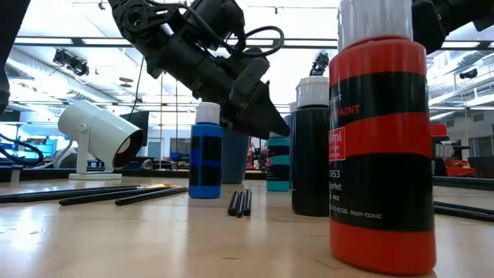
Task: Pick & Place Paint Supplies
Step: Put the small light blue paint bottle into the blue bin
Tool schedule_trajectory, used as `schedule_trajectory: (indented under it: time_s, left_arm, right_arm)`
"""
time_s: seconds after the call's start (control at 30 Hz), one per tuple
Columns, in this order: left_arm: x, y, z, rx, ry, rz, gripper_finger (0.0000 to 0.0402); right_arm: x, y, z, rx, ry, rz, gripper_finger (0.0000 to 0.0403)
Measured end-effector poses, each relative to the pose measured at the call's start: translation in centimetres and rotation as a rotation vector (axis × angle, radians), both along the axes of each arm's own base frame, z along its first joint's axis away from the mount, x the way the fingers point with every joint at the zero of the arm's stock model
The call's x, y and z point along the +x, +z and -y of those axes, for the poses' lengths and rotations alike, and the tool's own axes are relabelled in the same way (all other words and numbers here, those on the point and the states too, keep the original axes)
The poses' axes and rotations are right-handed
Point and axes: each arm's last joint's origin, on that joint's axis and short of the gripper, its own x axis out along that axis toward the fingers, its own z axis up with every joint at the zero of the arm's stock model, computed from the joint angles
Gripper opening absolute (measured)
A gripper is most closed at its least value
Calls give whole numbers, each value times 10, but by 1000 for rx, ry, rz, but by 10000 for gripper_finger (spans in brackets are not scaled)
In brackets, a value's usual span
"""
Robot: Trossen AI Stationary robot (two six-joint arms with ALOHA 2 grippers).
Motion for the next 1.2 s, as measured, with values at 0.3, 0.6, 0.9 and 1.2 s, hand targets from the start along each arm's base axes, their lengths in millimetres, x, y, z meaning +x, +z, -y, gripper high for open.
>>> schedule_trajectory:
  time_s: [0.3,0.6,0.9,1.2]
  left_arm:
    - [3,6,0,-18,11,72,134]
    - [22,41,-1,-1,-10,240,129]
    - [31,59,-24,79,131,251,130]
    - [23,45,-41,77,306,108,140]
  right_arm:
    - [0,0,0,2,-1,0,190]
    - [0,0,0,2,-1,-2,190]
    - [0,0,0,0,0,-3,190]
    - [0,0,0,-22,9,-8,190]
